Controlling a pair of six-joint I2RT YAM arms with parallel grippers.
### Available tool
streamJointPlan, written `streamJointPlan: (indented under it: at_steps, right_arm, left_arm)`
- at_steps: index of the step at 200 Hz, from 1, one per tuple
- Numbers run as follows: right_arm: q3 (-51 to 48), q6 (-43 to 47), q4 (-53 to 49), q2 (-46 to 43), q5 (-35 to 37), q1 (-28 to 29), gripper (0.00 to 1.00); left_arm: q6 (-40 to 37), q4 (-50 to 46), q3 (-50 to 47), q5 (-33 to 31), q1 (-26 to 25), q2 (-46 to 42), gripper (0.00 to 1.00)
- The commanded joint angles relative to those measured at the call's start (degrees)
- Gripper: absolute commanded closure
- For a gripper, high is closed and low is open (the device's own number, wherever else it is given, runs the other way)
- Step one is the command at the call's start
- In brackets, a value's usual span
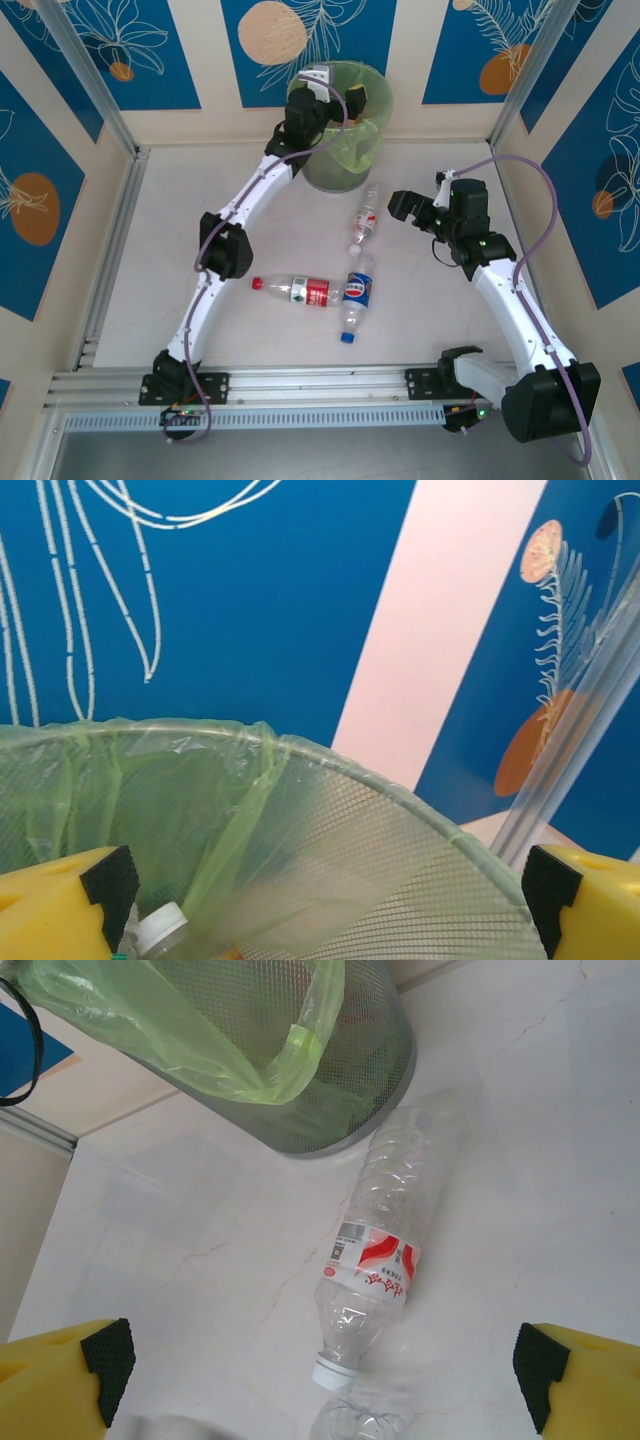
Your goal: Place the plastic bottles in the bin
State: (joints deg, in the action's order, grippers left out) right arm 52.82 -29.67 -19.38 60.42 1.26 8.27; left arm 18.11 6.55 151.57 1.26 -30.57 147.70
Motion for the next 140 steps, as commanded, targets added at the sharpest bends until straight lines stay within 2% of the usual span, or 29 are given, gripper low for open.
streamJointPlan:
  at_steps: [1, 39, 85, 105, 140]
  right_arm:
    - [-0.87, -1.0, -0.64, -1.2, 0.24, 0.48, 0.0]
    - [-0.87, -1.19, -0.79, -0.84, 0.29, 0.51, 0.01]
    - [-0.96, -1.28, -0.93, -0.49, 0.43, 0.51, 0.0]
    - [-1.04, -1.29, -0.93, -0.31, 0.31, 0.51, 0.0]
    - [-1.18, -1.36, -0.75, 0.12, 0.26, 0.58, 0.0]
  left_arm:
    - [1.65, 0.1, 1.86, 3.67, -0.43, -5.16, 0.0]
    - [4.76, -1.76, 1.71, 6.67, -0.46, -7.6, 0.0]
    - [9.01, -1.81, -1.98, 6.91, -0.45, -11.39, 0.0]
    - [9.78, 0.88, -9.12, 7.44, -0.41, -15.54, 0.0]
    - [9.12, 10.15, -29.69, 5.53, -0.45, -26.92, 0.0]
